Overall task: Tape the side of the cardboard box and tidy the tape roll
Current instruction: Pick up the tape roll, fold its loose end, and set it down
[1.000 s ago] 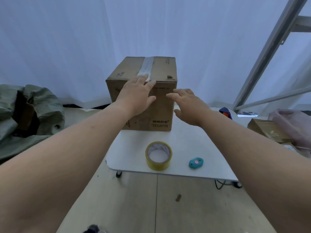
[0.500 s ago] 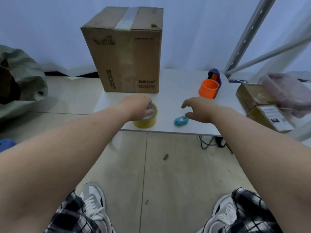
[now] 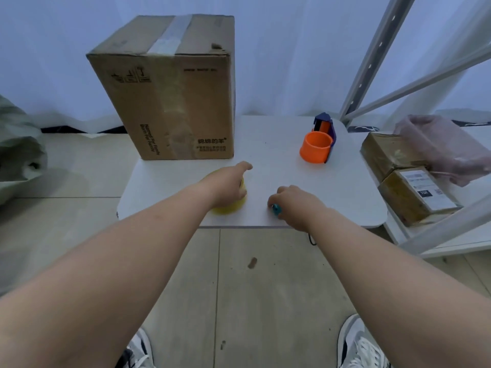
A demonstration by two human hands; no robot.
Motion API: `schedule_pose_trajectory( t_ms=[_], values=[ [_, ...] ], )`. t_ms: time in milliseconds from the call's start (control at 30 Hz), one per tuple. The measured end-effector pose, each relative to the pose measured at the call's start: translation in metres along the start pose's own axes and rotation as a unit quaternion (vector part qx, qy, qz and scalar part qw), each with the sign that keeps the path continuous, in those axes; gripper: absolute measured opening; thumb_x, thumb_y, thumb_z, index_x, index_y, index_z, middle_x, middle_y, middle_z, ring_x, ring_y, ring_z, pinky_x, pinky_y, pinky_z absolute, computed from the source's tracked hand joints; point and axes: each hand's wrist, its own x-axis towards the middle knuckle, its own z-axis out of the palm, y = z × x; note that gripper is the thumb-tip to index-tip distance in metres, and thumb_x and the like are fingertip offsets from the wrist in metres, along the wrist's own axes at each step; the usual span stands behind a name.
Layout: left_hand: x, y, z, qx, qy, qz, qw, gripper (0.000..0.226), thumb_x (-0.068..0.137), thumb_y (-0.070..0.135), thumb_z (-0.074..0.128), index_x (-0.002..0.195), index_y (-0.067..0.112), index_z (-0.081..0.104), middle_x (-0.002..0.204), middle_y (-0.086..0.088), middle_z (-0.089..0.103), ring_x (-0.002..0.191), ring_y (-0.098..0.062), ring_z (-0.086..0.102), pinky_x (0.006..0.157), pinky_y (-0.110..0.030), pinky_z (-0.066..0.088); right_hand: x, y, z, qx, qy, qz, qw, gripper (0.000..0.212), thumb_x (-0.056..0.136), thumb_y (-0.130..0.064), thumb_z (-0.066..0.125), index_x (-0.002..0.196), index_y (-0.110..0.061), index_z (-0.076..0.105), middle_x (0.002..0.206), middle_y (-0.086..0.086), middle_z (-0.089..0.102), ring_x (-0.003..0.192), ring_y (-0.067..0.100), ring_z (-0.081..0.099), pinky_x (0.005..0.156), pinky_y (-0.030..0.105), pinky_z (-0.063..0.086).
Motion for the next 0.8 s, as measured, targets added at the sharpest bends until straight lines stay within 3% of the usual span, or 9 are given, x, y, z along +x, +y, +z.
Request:
schedule_pose_trajectory(
  t_ms=[133, 200, 267, 433, 500, 567, 633, 667, 800],
  values=[
    [0.012, 0.015, -0.008, -0.110, 0.043, 0.035, 0.992, 0.064, 0.092, 0.010, 0.049, 0.148, 0.021, 0.021, 0.079, 0.001, 0.046, 0.073, -0.015, 0.048, 0.073, -0.026, 0.042, -0.005, 0.026, 0.007, 0.010, 0.035, 0.062, 0.997, 0.032, 0.088, -0.002, 0.047, 0.118, -0.013, 0.052, 0.115, 0.009, 0.049, 0.108, 0.028, 0.045, 0.081, 0.040, 0.048],
    [0.018, 0.020, -0.011, -0.172, 0.045, 0.033, 0.983, 0.066, 0.092, 0.008, 0.049, 0.148, 0.025, 0.021, 0.087, -0.005, 0.050, 0.073, -0.005, 0.050, 0.070, -0.018, 0.043, -0.004, 0.042, 0.011, 0.026, 0.056, 0.096, 0.993, 0.031, 0.089, -0.002, 0.046, 0.117, -0.013, 0.052, 0.112, 0.010, 0.049, 0.106, 0.028, 0.044, 0.080, 0.041, 0.049],
    [0.024, 0.023, -0.013, -0.204, 0.040, 0.027, 0.978, 0.066, 0.091, 0.011, 0.051, 0.147, 0.030, 0.022, 0.095, -0.008, 0.056, 0.075, -0.007, 0.052, 0.067, -0.019, 0.043, -0.002, 0.053, 0.015, 0.039, 0.075, 0.110, 0.990, 0.030, 0.090, -0.004, 0.045, 0.117, -0.013, 0.052, 0.113, 0.009, 0.050, 0.106, 0.028, 0.045, 0.081, 0.042, 0.050],
    [0.030, 0.024, -0.011, -0.241, 0.035, 0.032, 0.969, 0.058, 0.089, 0.013, 0.052, 0.140, 0.034, 0.032, 0.098, -0.004, 0.060, 0.074, -0.014, 0.054, 0.064, -0.027, 0.047, 0.003, 0.061, 0.016, 0.097, 0.135, 0.147, 0.975, 0.043, 0.092, -0.009, 0.045, 0.134, -0.015, 0.044, 0.137, 0.009, 0.048, 0.126, 0.028, 0.042, 0.106, 0.041, 0.037],
    [0.031, 0.025, -0.010, -0.246, 0.040, 0.039, 0.968, 0.054, 0.089, 0.012, 0.051, 0.137, 0.031, 0.036, 0.092, -0.003, 0.059, 0.071, -0.013, 0.053, 0.061, -0.024, 0.044, 0.004, 0.053, 0.004, 0.223, 0.199, 0.135, 0.945, 0.043, 0.095, -0.020, 0.047, 0.138, -0.013, 0.042, 0.142, 0.009, 0.046, 0.131, 0.025, 0.041, 0.109, 0.036, 0.033],
    [0.030, 0.025, -0.011, -0.249, 0.050, 0.047, 0.966, 0.052, 0.088, 0.012, 0.051, 0.135, 0.029, 0.038, 0.089, -0.002, 0.058, 0.070, -0.012, 0.053, 0.063, -0.024, 0.044, 0.004, 0.038, -0.015, 0.420, 0.217, 0.117, 0.873, 0.045, 0.096, -0.030, 0.046, 0.137, -0.011, 0.042, 0.142, 0.007, 0.047, 0.128, 0.019, 0.044, 0.104, 0.030, 0.035],
    [0.029, 0.027, -0.014, -0.245, 0.057, 0.058, 0.966, 0.051, 0.088, 0.013, 0.051, 0.134, 0.029, 0.038, 0.088, -0.001, 0.058, 0.074, -0.014, 0.054, 0.069, -0.027, 0.048, 0.005, 0.023, -0.033, 0.586, 0.172, 0.100, 0.785, 0.051, 0.095, -0.042, 0.043, 0.136, -0.011, 0.043, 0.139, 0.005, 0.049, 0.121, 0.014, 0.045, 0.101, 0.029, 0.035],
    [0.027, 0.029, -0.016, -0.243, 0.058, 0.066, 0.966, 0.050, 0.087, 0.013, 0.051, 0.133, 0.029, 0.038, 0.088, 0.000, 0.058, 0.075, -0.015, 0.055, 0.072, -0.030, 0.049, 0.006, 0.019, -0.039, 0.625, 0.140, 0.097, 0.762, 0.055, 0.093, -0.049, 0.043, 0.134, -0.012, 0.045, 0.137, 0.005, 0.049, 0.120, 0.015, 0.045, 0.104, 0.033, 0.035],
    [0.019, 0.030, -0.025, -0.243, 0.071, 0.082, 0.964, 0.047, 0.088, 0.015, 0.053, 0.131, 0.030, 0.039, 0.091, -0.003, 0.059, 0.078, -0.015, 0.056, 0.077, -0.034, 0.052, 0.010, 0.014, -0.045, 0.587, 0.097, 0.066, 0.801, 0.070, 0.080, -0.049, 0.064, 0.136, -0.013, 0.042, 0.133, 0.005, 0.052, 0.122, 0.023, 0.050, 0.103, 0.039, 0.043]
  ],
)
